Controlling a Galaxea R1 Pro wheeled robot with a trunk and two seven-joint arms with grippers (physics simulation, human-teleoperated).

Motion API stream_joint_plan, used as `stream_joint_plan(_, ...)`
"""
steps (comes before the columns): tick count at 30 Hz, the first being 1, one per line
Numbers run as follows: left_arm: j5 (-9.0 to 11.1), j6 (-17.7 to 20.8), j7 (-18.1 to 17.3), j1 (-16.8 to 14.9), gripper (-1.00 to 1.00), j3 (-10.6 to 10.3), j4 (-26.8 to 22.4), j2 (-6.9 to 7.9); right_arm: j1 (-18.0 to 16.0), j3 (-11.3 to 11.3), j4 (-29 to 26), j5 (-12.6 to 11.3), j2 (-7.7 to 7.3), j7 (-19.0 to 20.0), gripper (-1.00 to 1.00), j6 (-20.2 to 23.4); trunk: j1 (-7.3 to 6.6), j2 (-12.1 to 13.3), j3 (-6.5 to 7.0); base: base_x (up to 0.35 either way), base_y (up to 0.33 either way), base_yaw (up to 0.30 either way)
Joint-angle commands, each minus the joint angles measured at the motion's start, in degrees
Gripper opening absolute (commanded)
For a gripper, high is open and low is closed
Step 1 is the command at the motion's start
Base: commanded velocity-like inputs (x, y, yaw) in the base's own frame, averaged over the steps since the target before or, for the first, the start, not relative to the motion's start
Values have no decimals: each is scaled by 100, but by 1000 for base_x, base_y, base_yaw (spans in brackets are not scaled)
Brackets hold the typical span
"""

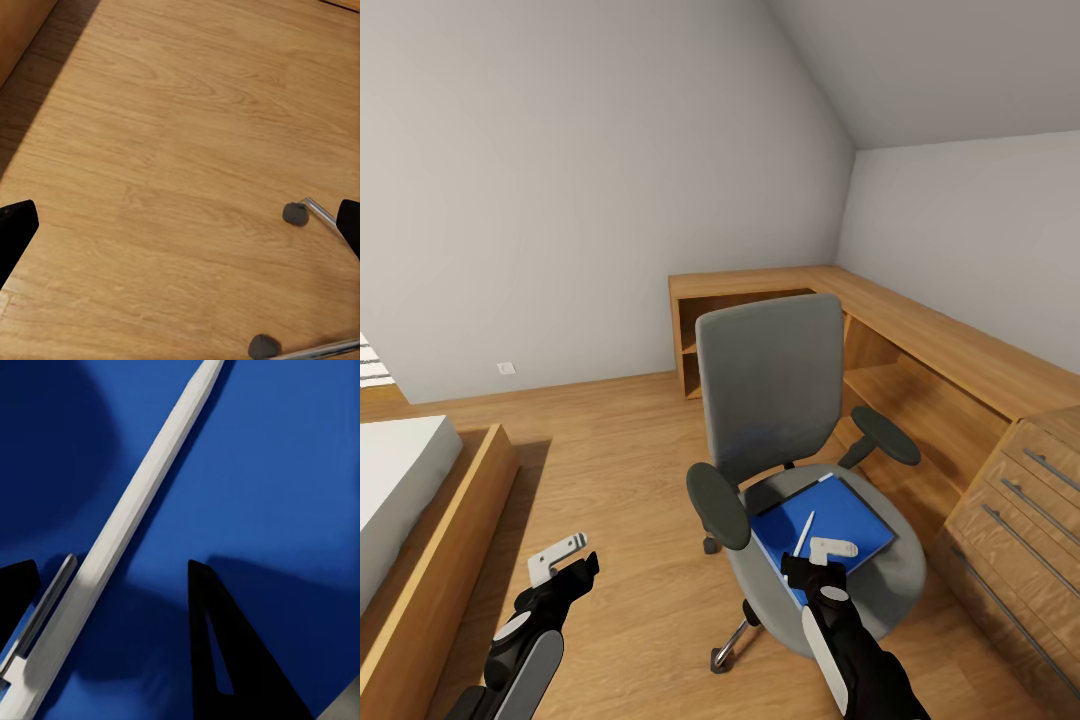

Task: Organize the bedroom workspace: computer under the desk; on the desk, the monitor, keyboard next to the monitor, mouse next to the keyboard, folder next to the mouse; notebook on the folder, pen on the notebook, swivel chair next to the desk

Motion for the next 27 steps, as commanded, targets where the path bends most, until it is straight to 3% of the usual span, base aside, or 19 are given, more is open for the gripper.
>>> stream_joint_plan(1,35,13,48,-5,100,-13,-9,6,-2,14,-2,-58,-5,-49,-100,35,0,-2,-6,0,0,0)
stream_joint_plan(9,34,13,48,-4,100,-13,-11,6,0,14,-2,-74,-1,-46,-100,116,0,-2,-6,0,0,0)
stream_joint_plan(17,35,13,48,-5,100,-13,-15,6,0,12,-10,-449,-20,-49,-100,222,0,-2,-6,0,0,0)
stream_joint_plan(27,35,13,48,-5,100,-13,-15,6,0,6,-11,-513,-23,-49,-100,302,0,-2,-6,0,0,0)
